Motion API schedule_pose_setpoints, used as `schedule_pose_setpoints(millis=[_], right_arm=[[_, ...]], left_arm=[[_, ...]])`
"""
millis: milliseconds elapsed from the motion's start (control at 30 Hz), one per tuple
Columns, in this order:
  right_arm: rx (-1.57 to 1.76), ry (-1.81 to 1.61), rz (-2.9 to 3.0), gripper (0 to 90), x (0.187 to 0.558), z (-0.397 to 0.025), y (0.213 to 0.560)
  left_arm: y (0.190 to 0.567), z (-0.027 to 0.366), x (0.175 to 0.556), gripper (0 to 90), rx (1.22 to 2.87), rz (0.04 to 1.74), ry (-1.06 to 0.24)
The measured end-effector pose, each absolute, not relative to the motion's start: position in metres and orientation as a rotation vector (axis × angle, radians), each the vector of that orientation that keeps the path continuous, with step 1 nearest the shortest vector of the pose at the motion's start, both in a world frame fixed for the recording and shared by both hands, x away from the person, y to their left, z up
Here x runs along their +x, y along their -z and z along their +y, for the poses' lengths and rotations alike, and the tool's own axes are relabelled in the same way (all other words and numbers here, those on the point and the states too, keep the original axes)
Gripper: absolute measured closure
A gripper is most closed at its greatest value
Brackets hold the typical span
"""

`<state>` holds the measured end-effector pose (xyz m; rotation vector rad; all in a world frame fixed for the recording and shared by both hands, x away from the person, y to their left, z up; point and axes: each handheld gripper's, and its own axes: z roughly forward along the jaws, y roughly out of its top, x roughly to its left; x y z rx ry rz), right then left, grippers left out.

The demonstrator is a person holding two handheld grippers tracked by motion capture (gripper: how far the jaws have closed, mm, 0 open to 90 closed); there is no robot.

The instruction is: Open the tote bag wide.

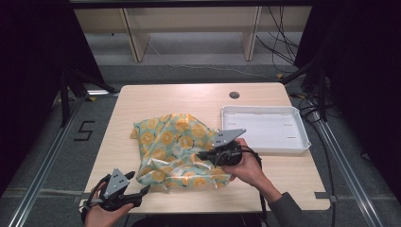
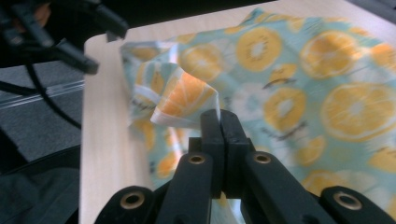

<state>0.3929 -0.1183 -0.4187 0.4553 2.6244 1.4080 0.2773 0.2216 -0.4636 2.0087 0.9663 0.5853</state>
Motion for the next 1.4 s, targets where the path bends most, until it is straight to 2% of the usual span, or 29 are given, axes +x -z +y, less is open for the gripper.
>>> schedule_pose_setpoints(millis=[300, 500, 533, 600, 667, 700, 733, 800, 933, 1033, 1100, 1133, 1167, 1200, 1233, 1267, 1400], right_arm=[[0.546, -1.383, 2.574, 90.0, 0.433, -0.118, 0.398], [0.610, -1.340, 2.564, 90.0, 0.461, -0.112, 0.397], [0.619, -1.325, 2.568, 90.0, 0.465, -0.111, 0.398], [0.641, -1.299, 2.573, 90.0, 0.473, -0.108, 0.399], [0.647, -1.288, 2.575, 90.0, 0.480, -0.106, 0.401], [0.657, -1.281, 2.578, 90.0, 0.483, -0.105, 0.402], [0.674, -1.264, 2.568, 90.0, 0.487, -0.103, 0.407], [0.675, -1.246, 2.580, 90.0, 0.490, -0.102, 0.411], [0.706, -1.200, 2.590, 90.0, 0.493, -0.101, 0.417], [0.693, -1.188, 2.592, 89.9, 0.495, -0.101, 0.421], [0.726, -1.156, 2.603, 87.2, 0.493, -0.100, 0.422], [0.700, -1.122, 2.598, 81.0, 0.492, -0.099, 0.425], [0.700, -1.122, 2.598, 81.0, 0.492, -0.099, 0.425], [0.708, -1.114, 2.598, 76.3, 0.491, -0.098, 0.427], [0.726, -1.088, 2.584, 64.6, 0.489, -0.098, 0.429], [0.726, -1.088, 2.584, 64.6, 0.489, -0.098, 0.429], [0.739, -1.056, 2.550, 46.3, 0.475, -0.104, 0.420]], left_arm=[[0.452, 0.201, 0.306, 29.3, 2.096, 0.831, -0.680], [0.453, 0.191, 0.336, 29.4, 2.206, 0.806, -0.670], [0.456, 0.189, 0.340, 29.2, 2.237, 0.845, -0.618], [0.459, 0.188, 0.349, 30.2, 2.241, 0.831, -0.615], [0.463, 0.188, 0.354, 41.8, 2.267, 0.807, -0.572], [0.463, 0.188, 0.354, 52.6, 2.273, 0.793, -0.557], [0.462, 0.187, 0.354, 72.8, 2.279, 0.751, -0.544], [0.460, 0.187, 0.354, 83.8, 2.289, 0.726, -0.546], [0.449, 0.187, 0.351, 89.0, 2.248, 0.683, -0.522], [0.441, 0.188, 0.352, 89.2, 2.209, 0.676, -0.505], [0.435, 0.190, 0.353, 89.3, 2.176, 0.678, -0.477], [0.431, 0.192, 0.354, 89.3, 2.159, 0.672, -0.462], [0.429, 0.193, 0.355, 89.3, 2.146, 0.679, -0.455], [0.425, 0.195, 0.358, 89.4, 2.142, 0.674, -0.446], [0.421, 0.197, 0.362, 89.4, 2.100, 0.695, -0.436], [0.421, 0.197, 0.362, 89.3, 2.100, 0.695, -0.436], [0.410, 0.200, 0.377, 89.4, 2.027, 0.753, -0.406]])
